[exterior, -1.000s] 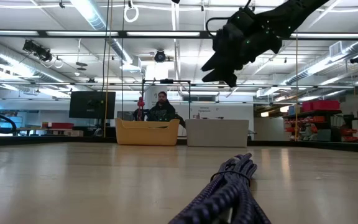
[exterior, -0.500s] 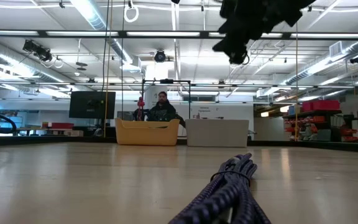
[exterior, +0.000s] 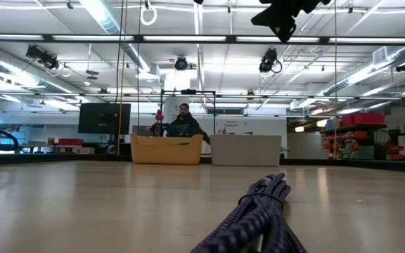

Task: Pick & Place USB Port
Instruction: Put the violet black charger cable into the yellow bin

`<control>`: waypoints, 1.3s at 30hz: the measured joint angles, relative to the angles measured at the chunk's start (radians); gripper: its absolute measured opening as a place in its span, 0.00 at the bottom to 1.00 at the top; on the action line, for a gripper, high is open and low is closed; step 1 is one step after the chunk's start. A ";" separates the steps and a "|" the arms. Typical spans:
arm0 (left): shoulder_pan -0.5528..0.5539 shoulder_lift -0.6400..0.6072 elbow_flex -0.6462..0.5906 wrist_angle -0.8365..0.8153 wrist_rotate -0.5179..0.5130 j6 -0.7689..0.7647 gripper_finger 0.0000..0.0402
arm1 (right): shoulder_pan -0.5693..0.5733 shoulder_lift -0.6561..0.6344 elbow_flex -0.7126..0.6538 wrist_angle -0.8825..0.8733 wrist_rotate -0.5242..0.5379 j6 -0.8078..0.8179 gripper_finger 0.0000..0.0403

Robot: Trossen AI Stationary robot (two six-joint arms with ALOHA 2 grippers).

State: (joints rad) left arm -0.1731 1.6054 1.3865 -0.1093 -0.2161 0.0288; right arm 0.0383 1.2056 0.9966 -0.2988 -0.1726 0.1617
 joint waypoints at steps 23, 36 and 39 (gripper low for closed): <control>-0.132 0.119 0.001 -0.337 0.049 -0.649 0.27 | 0.057 -0.002 0.000 -0.008 0.087 -0.039 0.48; -0.260 0.335 0.000 -0.284 0.067 -0.918 0.27 | 0.057 -0.002 0.000 -0.003 0.087 -0.045 0.48; -0.270 0.368 0.000 -0.254 0.075 -0.941 0.27 | 0.057 -0.002 0.000 -0.002 0.110 -0.046 0.48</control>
State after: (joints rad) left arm -0.4427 1.9738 1.3869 -0.3629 -0.1407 -0.9122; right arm 0.0955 1.2041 0.9966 -0.3012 -0.0624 0.1156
